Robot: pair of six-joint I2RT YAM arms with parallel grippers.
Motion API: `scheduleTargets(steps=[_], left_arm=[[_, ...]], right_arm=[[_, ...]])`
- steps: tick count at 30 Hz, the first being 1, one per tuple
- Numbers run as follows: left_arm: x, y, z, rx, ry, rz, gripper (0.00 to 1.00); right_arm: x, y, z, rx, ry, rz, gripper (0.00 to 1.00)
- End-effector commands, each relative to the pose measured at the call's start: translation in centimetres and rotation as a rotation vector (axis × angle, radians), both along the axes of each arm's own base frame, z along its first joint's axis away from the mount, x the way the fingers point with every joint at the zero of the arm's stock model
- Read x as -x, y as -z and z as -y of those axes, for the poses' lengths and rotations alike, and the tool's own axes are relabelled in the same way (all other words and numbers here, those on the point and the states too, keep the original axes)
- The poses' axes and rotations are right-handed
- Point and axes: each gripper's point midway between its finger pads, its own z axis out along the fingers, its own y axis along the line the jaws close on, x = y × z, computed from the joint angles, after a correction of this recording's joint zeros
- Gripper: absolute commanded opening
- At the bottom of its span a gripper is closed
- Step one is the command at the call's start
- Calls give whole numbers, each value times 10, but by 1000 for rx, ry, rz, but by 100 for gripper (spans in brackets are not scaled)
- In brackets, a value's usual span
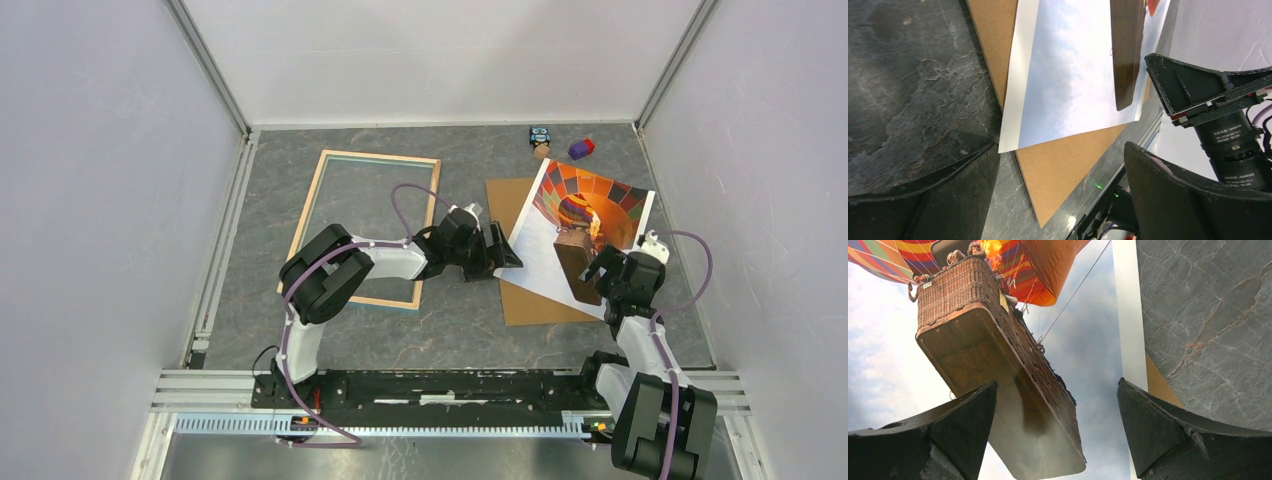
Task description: Put the photo into the frame
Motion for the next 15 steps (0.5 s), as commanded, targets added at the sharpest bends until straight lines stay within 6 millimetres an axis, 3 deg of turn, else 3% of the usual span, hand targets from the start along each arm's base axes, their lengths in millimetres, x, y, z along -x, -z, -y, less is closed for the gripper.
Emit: scheduleTargets(steps=[1,9,15], left_arm=[[-2,-8,14,73,-9,-26,99],[-2,-34,18,171,-11,-11,93],[-7,-38,20,172,-12,8,87]], right_arm=[[12,19,-9,-43,-9,-55,96],[12,19,-9,-44,-11,-51,95],[12,20,-10,-45,-11,-54,95]])
